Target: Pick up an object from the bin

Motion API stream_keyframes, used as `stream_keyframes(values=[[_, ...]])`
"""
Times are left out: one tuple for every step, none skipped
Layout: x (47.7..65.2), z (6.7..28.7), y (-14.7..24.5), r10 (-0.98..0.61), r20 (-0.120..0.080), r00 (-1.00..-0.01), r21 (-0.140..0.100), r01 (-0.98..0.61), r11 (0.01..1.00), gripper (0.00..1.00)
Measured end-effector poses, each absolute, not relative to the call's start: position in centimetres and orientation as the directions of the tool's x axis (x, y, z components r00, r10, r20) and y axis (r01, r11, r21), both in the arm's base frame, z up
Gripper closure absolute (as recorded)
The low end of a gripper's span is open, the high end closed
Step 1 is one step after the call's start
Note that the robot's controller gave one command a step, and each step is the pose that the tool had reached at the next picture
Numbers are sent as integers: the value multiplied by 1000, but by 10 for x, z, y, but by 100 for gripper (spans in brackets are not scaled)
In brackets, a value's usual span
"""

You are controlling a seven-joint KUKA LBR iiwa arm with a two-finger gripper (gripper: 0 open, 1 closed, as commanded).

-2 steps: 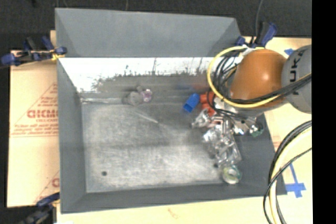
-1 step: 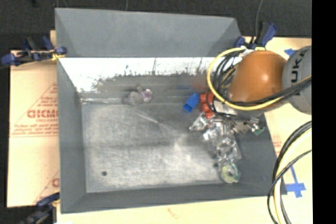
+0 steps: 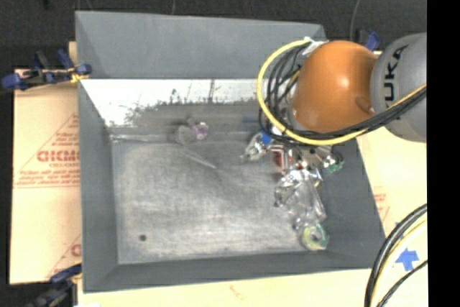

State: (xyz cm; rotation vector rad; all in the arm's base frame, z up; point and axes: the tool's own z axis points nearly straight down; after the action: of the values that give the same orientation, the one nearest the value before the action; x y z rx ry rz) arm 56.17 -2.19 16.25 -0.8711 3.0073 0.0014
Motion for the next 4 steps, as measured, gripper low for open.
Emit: stream_keyframes(values=[[641, 104, -51, -122, -5, -992, 1, -122, 993, 0], [626, 105, -121, -7, -8, -1000, 10, -7, 1000, 0], [606, 77, -107, -156, -23, -988, 3, -156, 988, 0], [606, 77, -108, -155, -20, -988, 2, -155, 988, 100]])
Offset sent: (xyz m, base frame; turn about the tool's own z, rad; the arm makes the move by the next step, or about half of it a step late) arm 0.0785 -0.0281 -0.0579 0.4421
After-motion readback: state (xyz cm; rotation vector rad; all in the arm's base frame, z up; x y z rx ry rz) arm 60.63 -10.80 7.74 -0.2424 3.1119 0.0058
